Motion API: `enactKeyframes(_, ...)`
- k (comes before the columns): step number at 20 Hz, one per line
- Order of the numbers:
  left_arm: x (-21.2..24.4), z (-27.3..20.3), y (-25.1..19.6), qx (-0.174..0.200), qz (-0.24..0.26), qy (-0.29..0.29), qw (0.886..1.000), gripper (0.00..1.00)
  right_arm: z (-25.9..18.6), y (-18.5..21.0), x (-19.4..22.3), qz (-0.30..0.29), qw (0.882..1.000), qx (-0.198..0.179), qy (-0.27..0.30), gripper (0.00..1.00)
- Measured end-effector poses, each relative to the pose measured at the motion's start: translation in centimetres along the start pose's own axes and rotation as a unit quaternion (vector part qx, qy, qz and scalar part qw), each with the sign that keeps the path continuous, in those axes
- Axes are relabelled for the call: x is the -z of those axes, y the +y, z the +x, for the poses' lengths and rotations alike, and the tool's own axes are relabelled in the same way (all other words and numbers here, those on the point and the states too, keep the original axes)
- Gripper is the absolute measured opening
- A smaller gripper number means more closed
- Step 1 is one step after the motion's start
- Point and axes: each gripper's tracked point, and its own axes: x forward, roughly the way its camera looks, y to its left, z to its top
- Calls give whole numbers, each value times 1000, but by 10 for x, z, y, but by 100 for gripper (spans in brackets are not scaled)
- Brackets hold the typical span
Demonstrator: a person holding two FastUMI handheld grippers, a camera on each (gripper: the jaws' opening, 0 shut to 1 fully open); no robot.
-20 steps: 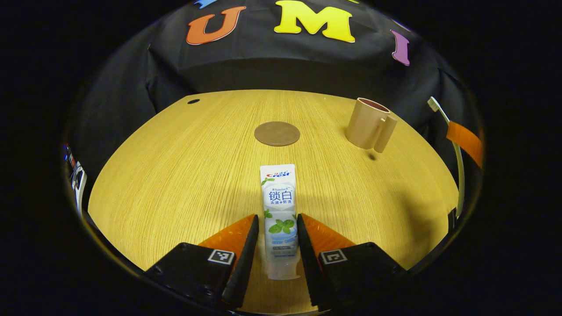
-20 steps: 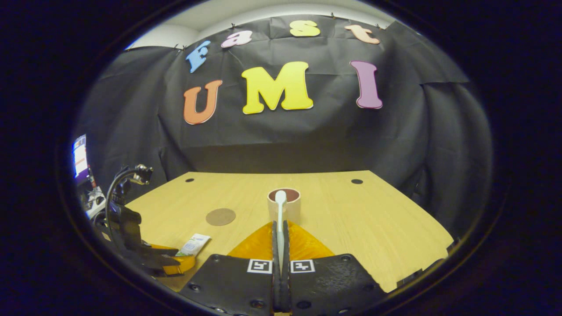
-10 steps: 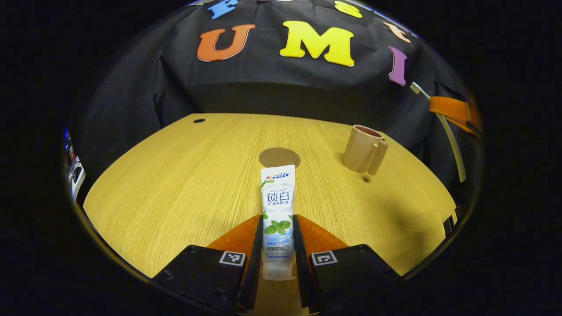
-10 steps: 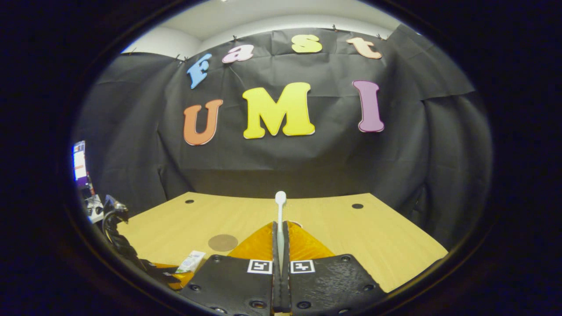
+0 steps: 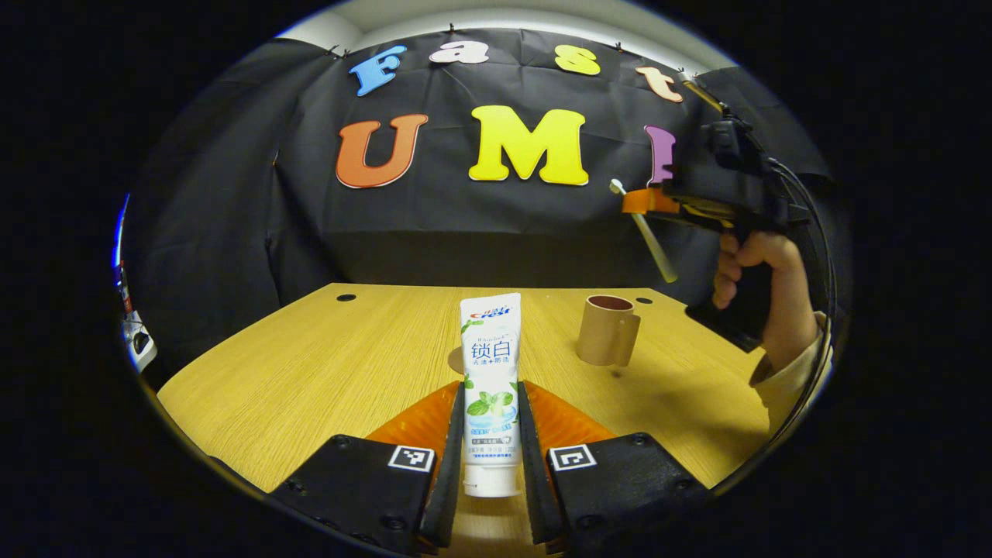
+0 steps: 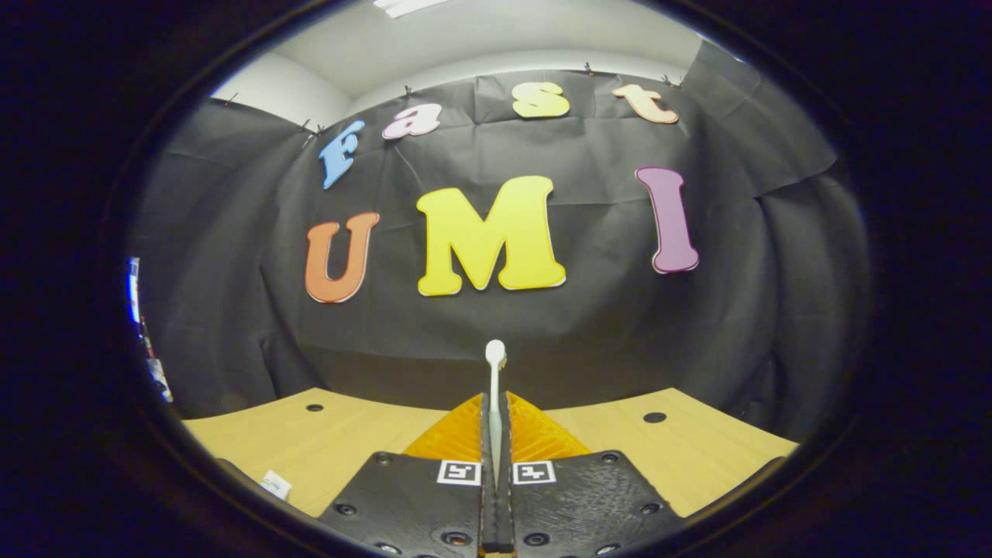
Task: Put the toothbrush and toothpaste on the desktop into the cup, then pick up the cup and place it on the coaster on the desktop.
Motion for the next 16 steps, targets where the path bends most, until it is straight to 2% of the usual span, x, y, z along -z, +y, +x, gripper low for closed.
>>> enactKeyframes(2,-5,-1,2,1,-1,-8,1000,40,26,-4,11,-8,1000,11,9,0)
enactKeyframes(6,-6,5,4,0,-11,-4,1000,40,42,-10,28,-8,999,21,31,0)
enactKeyframes(13,1,5,-4,14,-21,10,1000,40,38,-20,22,3,999,28,25,4)
enactKeyframes(16,3,4,-10,22,-18,12,1000,40,31,-14,26,2,999,16,35,5)
